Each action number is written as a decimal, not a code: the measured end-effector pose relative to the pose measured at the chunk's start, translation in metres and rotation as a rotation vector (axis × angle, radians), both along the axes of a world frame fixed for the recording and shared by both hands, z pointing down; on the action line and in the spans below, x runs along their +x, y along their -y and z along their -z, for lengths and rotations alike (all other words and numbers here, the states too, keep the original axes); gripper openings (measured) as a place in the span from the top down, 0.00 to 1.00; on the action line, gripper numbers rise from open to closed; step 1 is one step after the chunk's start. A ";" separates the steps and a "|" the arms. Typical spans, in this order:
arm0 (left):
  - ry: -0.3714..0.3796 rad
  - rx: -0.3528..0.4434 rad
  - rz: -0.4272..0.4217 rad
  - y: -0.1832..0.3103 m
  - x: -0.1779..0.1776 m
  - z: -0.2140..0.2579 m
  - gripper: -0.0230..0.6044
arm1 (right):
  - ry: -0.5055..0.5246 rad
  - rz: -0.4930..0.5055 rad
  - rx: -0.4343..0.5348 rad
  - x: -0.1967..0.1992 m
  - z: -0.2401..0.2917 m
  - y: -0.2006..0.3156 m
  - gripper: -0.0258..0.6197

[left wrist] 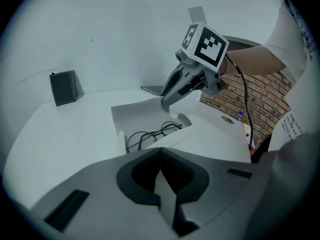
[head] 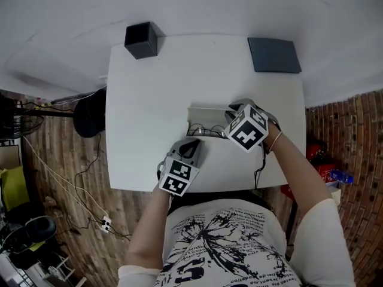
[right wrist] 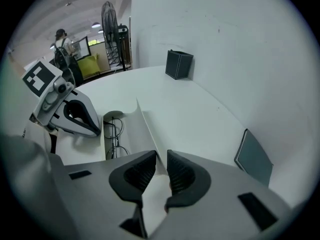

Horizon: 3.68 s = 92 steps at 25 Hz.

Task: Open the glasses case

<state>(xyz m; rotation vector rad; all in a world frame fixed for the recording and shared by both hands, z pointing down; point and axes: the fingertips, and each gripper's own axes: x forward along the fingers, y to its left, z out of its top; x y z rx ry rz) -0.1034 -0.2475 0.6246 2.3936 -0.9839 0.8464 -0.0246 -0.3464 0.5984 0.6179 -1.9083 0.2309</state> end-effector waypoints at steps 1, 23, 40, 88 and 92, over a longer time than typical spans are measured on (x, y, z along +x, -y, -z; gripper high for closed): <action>0.003 -0.002 -0.001 0.002 -0.001 0.001 0.94 | -0.007 0.004 0.000 0.000 -0.001 0.003 0.83; -0.077 -0.096 0.080 0.011 -0.009 0.008 0.94 | 0.073 0.019 0.036 -0.003 0.017 0.002 0.74; -0.143 0.204 0.053 0.040 -0.005 0.136 0.94 | 0.474 -0.200 0.349 0.012 0.155 -0.025 0.94; -0.264 0.635 0.113 -0.004 -0.030 0.312 0.94 | 0.788 -0.287 0.688 0.036 0.256 -0.087 0.94; -0.219 0.614 0.087 -0.008 -0.034 0.303 0.94 | 0.788 -0.296 0.691 0.035 0.255 -0.089 0.94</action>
